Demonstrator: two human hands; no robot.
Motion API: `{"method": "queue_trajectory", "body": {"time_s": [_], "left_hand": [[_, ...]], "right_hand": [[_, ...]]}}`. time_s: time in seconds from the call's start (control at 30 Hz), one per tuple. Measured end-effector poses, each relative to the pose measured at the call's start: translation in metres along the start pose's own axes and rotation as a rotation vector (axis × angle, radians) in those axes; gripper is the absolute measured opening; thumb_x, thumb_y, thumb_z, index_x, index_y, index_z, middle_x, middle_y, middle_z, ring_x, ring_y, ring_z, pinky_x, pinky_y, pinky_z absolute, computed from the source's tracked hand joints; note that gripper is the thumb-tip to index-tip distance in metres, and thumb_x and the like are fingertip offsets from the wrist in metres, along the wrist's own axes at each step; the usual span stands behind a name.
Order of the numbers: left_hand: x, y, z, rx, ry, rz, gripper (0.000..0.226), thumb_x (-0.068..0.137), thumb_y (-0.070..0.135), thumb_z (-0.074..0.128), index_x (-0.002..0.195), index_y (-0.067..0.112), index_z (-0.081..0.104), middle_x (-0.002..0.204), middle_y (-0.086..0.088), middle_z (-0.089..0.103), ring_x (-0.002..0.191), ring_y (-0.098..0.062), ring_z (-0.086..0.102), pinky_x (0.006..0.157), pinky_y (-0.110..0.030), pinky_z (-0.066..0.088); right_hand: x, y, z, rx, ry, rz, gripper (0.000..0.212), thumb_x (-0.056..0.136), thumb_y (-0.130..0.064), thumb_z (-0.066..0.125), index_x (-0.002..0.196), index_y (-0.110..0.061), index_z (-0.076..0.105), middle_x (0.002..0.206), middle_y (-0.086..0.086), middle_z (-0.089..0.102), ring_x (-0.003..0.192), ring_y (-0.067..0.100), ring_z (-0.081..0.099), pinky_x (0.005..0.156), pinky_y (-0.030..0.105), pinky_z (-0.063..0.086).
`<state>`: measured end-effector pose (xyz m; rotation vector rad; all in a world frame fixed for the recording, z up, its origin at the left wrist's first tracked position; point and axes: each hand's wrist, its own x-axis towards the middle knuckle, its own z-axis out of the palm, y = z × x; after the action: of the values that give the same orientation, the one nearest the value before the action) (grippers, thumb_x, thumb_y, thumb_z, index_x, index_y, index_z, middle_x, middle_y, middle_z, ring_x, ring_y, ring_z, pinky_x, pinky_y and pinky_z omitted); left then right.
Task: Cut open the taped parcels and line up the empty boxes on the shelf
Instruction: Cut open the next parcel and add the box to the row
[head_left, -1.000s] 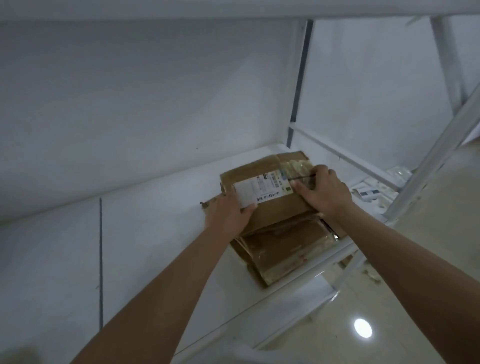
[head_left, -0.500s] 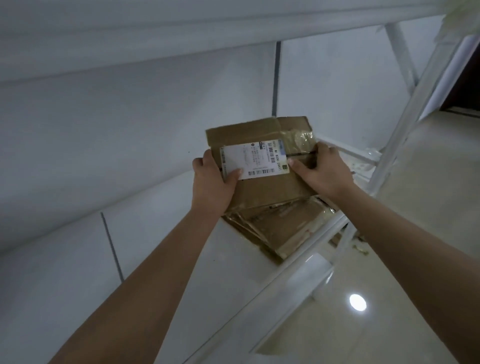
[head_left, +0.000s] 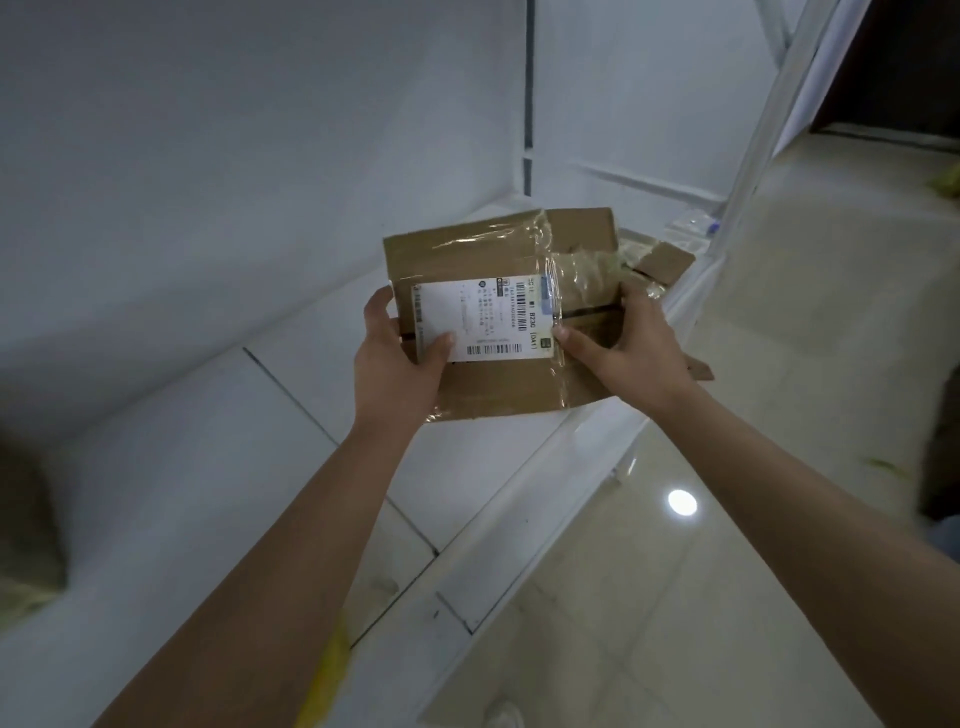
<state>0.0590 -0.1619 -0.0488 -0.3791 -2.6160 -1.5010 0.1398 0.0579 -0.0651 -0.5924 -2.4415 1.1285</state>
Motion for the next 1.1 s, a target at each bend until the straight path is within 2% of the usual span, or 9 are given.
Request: {"method": "queue_trajectory", "body": {"time_s": [0.17,0.3,0.4,0.5,0.57,0.73,0.83,0.97,1.1], "left_hand": [[-0.061,-0.017,-0.049,0.022,0.088,0.024,0.060,0.093,0.027,0.064,0.146,0.021,0.037,0.124,0.001,0.061,0.109,-0.020,0.061,0.094,-0.036,0.051],[-0.129,-0.023,-0.078,-0.009,0.124,-0.016,0.048,0.098,0.025,0.057,0.143,0.024,0.042,0.118,0.007,0.059,0.106,-0.013,0.058,0.093,-0.030,0.050],[-0.176,-0.030,-0.104,-0.054,0.119,-0.054,0.047,0.097,0.024,0.058,0.142,0.025,0.043,0.121,0.006,0.061,0.103,-0.011,0.058,0.093,-0.029,0.051],[-0.213,-0.034,-0.139,-0.054,0.203,-0.053,0.041,0.097,0.016,0.056,0.137,0.023,0.049,0.108,0.007,0.065,0.100,-0.007,0.060,0.091,-0.024,0.049],[-0.231,-0.037,-0.166,-0.090,0.271,-0.042,0.033,0.096,0.009,0.052,0.127,0.020,0.055,0.104,0.008,0.066,0.096,-0.008,0.061,0.094,-0.031,0.052],[-0.259,-0.059,-0.230,-0.137,0.348,-0.091,0.014,0.101,0.016,0.044,0.103,0.023,0.056,0.096,0.008,0.067,0.092,-0.010,0.065,0.088,-0.046,0.056],[-0.269,-0.072,-0.260,-0.250,0.350,-0.114,0.019,0.104,0.023,0.040,0.093,0.025,0.055,0.099,0.002,0.067,0.099,-0.017,0.066,0.087,-0.047,0.057],[-0.277,-0.093,-0.304,-0.416,0.333,-0.113,0.026,0.106,0.032,0.034,0.098,0.027,0.058,0.107,-0.004,0.069,0.102,-0.016,0.067,0.088,-0.042,0.057],[-0.280,-0.129,-0.362,-0.500,0.355,-0.174,0.026,0.105,0.039,0.037,0.105,0.028,0.061,0.110,0.000,0.069,0.103,-0.012,0.067,0.085,-0.040,0.058]], "right_hand": [[-0.066,-0.026,0.009,0.155,-0.110,-0.103,0.084,0.069,-0.068,0.068,0.138,-0.025,0.046,0.129,-0.006,0.059,0.117,0.014,0.056,0.098,0.042,0.050],[-0.140,-0.045,0.015,0.336,-0.247,-0.143,0.052,0.084,-0.037,0.070,0.131,-0.028,0.050,0.113,-0.017,0.061,0.095,-0.012,0.057,0.079,0.015,0.044],[-0.190,-0.058,0.015,0.385,-0.299,-0.133,0.050,0.076,-0.043,0.062,0.124,-0.032,0.051,0.109,-0.015,0.061,0.098,-0.006,0.058,0.082,0.021,0.047],[-0.223,-0.076,0.015,0.409,-0.367,-0.158,0.048,0.073,-0.041,0.061,0.120,-0.040,0.048,0.108,-0.017,0.062,0.101,0.001,0.059,0.088,0.027,0.050],[-0.240,-0.092,0.019,0.433,-0.406,-0.180,0.051,0.071,-0.038,0.063,0.118,-0.047,0.046,0.106,-0.018,0.063,0.103,0.006,0.062,0.090,0.032,0.052],[-0.276,-0.125,0.053,0.425,-0.524,-0.211,0.097,0.067,-0.042,0.065,0.154,-0.032,0.023,0.130,-0.006,0.058,0.119,0.014,0.057,0.100,0.045,0.050],[-0.292,-0.148,0.075,0.473,-0.550,-0.251,0.082,0.070,-0.023,0.058,0.148,-0.033,0.035,0.124,-0.001,0.062,0.115,0.018,0.060,0.094,0.044,0.054],[-0.311,-0.187,0.111,0.624,-0.613,-0.189,0.064,0.067,-0.009,0.047,0.130,-0.022,0.053,0.100,-0.010,0.072,0.098,0.012,0.069,0.073,0.024,0.056],[-0.331,-0.235,0.174,0.758,-0.661,-0.080,0.063,0.057,-0.008,0.043,0.118,-0.014,0.058,0.096,0.001,0.073,0.091,0.020,0.070,0.075,0.034,0.057]]}}
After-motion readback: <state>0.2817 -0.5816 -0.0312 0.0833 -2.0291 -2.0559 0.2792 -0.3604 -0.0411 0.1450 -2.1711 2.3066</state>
